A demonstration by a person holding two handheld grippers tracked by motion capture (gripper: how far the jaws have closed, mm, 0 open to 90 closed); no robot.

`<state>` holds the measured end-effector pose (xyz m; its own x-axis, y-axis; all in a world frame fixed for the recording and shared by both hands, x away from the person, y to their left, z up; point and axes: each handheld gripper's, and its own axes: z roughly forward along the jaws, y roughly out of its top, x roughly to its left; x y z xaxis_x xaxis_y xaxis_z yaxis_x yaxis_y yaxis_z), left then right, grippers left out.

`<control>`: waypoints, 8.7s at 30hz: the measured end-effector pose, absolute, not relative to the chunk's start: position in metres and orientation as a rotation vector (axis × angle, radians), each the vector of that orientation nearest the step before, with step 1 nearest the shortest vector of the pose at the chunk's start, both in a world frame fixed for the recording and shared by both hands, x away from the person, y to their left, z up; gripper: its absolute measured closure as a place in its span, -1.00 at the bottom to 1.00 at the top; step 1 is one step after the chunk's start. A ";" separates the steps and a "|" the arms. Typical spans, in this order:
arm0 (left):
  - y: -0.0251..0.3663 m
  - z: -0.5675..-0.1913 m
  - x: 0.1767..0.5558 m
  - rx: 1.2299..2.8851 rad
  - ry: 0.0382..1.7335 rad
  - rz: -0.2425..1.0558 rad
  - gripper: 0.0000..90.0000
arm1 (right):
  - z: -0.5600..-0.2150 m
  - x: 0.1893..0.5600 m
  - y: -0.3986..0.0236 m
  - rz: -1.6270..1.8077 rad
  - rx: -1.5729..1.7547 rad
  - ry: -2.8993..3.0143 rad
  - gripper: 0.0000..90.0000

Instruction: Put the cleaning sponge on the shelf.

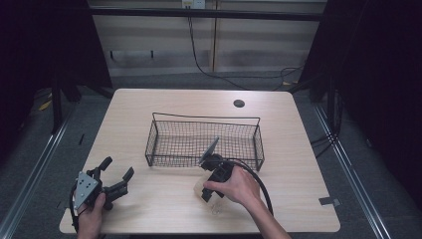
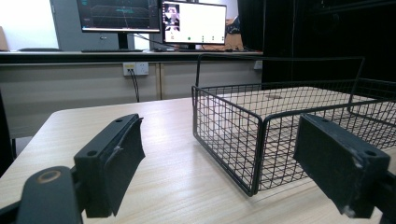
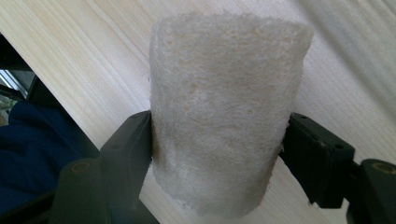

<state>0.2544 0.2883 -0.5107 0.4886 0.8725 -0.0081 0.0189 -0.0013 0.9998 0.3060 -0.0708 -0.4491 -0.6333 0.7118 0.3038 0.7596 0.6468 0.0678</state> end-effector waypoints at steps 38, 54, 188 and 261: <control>0.289 -0.511 0.255 1.423 0.834 0.813 -0.66 | -0.425 0.301 -0.076 -0.262 -1.165 -2.641 -0.36; 0.289 -0.511 0.255 1.424 0.834 0.813 -0.66 | -0.411 0.302 -0.083 -0.266 -1.141 -2.595 -0.36; 0.289 -0.511 0.255 1.423 0.832 0.812 -0.66 | -0.337 0.395 -0.193 -0.477 -2.108 -2.084 -0.36; 0.288 -0.511 0.254 1.419 0.837 0.812 -0.66 | -0.427 0.396 -0.176 -0.192 -2.149 -2.076 -0.36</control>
<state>0.2544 0.2884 -0.5107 0.4913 0.8710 -0.0083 0.0183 -0.0008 0.9998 0.3955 -0.1764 -0.4272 0.0356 0.9806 0.1929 0.9993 -0.0330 -0.0169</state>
